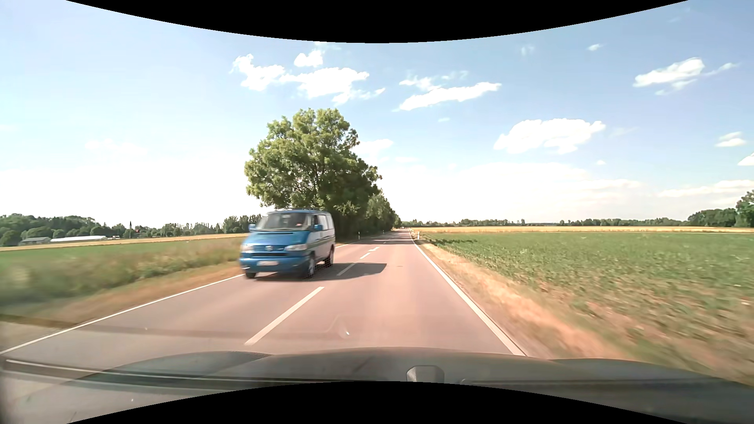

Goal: Follow the waypoints while adhering to traffic rules and regulations

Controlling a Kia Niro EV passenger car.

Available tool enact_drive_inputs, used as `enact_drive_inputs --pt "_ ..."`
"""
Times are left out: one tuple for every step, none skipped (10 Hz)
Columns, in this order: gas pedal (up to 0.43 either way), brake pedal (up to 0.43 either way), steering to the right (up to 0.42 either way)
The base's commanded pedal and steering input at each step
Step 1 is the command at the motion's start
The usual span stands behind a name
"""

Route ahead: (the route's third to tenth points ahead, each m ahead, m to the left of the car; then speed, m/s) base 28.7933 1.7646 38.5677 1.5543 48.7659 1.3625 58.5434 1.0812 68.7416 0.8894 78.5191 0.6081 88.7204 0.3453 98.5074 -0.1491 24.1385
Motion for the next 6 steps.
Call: enact_drive_inputs --pt "0.248 0.006 0.007" --pt "0.248 0.006 0.008" --pt "0.248 0.006 0.007" --pt "0.248 0.006 0.007" --pt "0.248 0.006 0.007" --pt "0.248 0.006 0.008"
